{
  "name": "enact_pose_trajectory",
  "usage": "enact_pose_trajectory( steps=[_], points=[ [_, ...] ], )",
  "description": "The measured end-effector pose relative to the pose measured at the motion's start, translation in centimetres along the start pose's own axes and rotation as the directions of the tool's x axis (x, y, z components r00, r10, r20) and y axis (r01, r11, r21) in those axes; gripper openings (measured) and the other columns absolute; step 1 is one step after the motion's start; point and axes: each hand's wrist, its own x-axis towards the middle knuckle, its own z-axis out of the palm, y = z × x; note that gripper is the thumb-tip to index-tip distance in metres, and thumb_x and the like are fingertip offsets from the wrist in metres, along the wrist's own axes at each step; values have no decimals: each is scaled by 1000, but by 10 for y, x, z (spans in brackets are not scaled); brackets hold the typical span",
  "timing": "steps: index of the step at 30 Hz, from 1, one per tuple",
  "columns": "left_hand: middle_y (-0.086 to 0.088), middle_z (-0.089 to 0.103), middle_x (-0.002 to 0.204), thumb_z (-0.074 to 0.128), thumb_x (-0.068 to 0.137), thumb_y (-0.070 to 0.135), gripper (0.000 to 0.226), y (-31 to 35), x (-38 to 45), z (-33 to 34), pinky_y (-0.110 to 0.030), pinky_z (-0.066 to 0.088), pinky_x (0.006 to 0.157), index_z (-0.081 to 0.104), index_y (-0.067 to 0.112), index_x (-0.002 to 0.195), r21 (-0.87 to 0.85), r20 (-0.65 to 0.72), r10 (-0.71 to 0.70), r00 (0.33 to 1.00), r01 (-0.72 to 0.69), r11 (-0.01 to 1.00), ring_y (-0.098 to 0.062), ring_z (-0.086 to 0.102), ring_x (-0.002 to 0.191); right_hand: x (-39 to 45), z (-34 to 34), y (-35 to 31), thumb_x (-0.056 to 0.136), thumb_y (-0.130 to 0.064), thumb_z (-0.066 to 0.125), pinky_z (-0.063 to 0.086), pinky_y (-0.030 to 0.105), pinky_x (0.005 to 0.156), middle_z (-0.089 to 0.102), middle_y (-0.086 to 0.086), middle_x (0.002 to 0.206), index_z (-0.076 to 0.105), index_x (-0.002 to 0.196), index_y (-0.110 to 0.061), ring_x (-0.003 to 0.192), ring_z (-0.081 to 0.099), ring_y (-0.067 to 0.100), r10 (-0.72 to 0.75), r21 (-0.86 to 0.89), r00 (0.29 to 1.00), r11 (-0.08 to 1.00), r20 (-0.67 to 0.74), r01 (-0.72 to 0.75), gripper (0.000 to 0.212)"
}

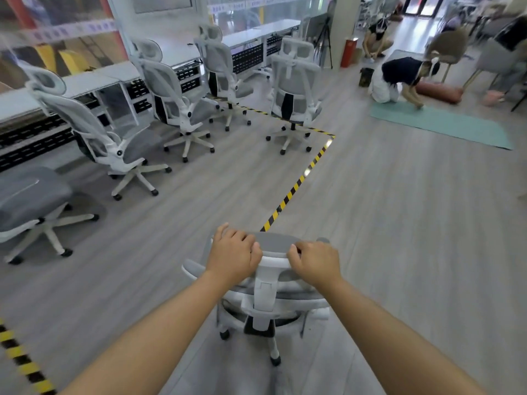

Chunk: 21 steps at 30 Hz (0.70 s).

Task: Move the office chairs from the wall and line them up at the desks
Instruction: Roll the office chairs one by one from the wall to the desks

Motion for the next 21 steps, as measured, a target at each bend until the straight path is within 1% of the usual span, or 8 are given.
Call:
enact_pose_trajectory(
  steps=[3,6,9,12,14,16,19,21],
  points=[
    [-2,65,77,39,92,32,34,-29,44,14,-49,40,103,64,17,74,14,-4,-56,998,56,998,-26,58,78,64,16,-4,88,-41,31,20,26,42,39,-3,45,49,54,-15,41,29,13,-55,31,998,998,30,54,47],
    [-1,66,79,38,91,33,35,-64,92,29,-46,39,100,65,18,76,46,-27,-100,995,101,994,-27,58,77,133,31,-9,89,-44,27,23,27,41,41,-4,47,51,56,-19,41,34,12,-142,27,989,990,47,141,48],
    [0,65,78,37,91,33,34,-98,138,44,-44,39,96,64,20,76,61,-30,-147,989,149,987,-26,58,76,199,49,-16,92,-41,32,30,29,41,45,-4,48,50,56,-21,41,43,14,-197,-2,980,980,18,197,46],
    [0,64,77,39,91,33,31,-138,181,61,-43,40,93,64,19,78,71,-45,-161,986,164,984,-27,57,74,260,69,-27,91,-36,38,37,32,40,47,-2,48,49,54,-20,42,45,19,-225,-29,974,974,29,225,41],
    [0,63,76,40,91,32,30,-163,212,73,-42,40,91,62,19,77,56,-45,-163,986,166,985,-27,56,73,303,86,-34,90,-36,38,39,34,42,48,-1,50,50,55,-19,44,46,20,-224,-20,974,974,19,224,40],
    [-1,61,74,41,91,31,28,-190,245,86,-42,41,92,61,18,75,26,-67,-167,984,169,985,-27,55,73,346,102,-40,90,-37,36,37,35,43,49,-1,51,50,56,-18,46,45,20,-222,13,975,975,-20,223,41],
    [0,60,77,42,91,31,27,-230,292,106,-45,41,99,61,18,77,12,-132,-143,981,146,989,-26,54,75,404,121,-50,90,-31,36,35,33,46,47,-3,52,49,57,-18,47,38,18,-246,42,962,967,-121,252,38],
    [-1,62,81,42,91,31,28,-256,326,119,-48,40,104,64,17,80,6,-125,-129,984,130,991,-25,55,78,439,135,-52,94,-26,32,37,33,55,51,-3,59,52,63,-17,57,34,17,-246,35,957,967,-154,254,38]
  ],
)
